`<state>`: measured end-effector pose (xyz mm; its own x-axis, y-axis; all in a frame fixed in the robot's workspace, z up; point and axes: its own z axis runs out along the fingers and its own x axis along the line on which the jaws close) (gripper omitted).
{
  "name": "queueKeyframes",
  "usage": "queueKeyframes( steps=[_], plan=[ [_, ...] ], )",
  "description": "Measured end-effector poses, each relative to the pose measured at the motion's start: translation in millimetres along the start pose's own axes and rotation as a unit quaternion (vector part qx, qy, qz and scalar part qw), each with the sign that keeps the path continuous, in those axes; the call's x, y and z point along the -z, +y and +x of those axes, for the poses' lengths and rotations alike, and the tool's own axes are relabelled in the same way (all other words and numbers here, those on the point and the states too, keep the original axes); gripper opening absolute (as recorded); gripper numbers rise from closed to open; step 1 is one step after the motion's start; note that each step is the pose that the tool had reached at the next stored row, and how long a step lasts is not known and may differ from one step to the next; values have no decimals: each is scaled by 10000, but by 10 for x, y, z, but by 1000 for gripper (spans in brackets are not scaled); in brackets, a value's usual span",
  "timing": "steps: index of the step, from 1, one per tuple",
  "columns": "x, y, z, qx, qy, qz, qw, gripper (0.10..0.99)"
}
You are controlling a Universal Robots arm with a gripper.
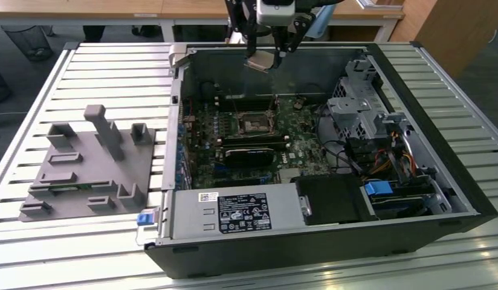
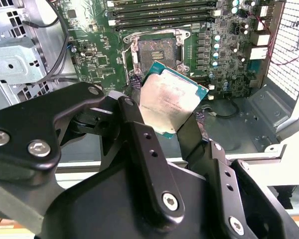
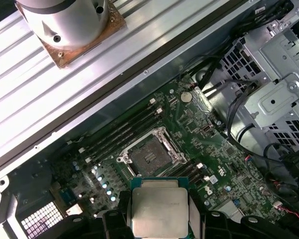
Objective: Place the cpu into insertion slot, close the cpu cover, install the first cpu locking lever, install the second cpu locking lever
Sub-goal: 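Place the cpu into insertion slot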
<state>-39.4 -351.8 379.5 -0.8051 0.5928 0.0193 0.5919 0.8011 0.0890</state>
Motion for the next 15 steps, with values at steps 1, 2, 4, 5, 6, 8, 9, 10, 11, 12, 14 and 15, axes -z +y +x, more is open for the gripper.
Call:
queueKeyframes(
  steps=[1,2,4,5,6,8,9,10,11,12,14,15],
  plan=[
    [0,0,0,-10,-1,0,10000,541],
    [0,0,0,-21,-2,-1,10000,541],
    [0,0,0,-43,-4,-1,10000,541],
    [0,0,0,-55,-5,-1,10000,541],
    [0,0,0,-65,-6,-1,10000,541],
    [0,0,0,-88,-8,-2,10000,541],
    [0,0,0,-99,-9,-2,10000,541],
    [0,0,0,-110,-10,-2,9999,541],
    [0,0,0,-121,-11,-3,9999,541],
    [0,0,0,-132,-12,-3,9999,541],
    [0,0,0,-154,-14,-3,9999,541],
    [0,0,0,-165,-15,-3,9999,541]
  ],
)
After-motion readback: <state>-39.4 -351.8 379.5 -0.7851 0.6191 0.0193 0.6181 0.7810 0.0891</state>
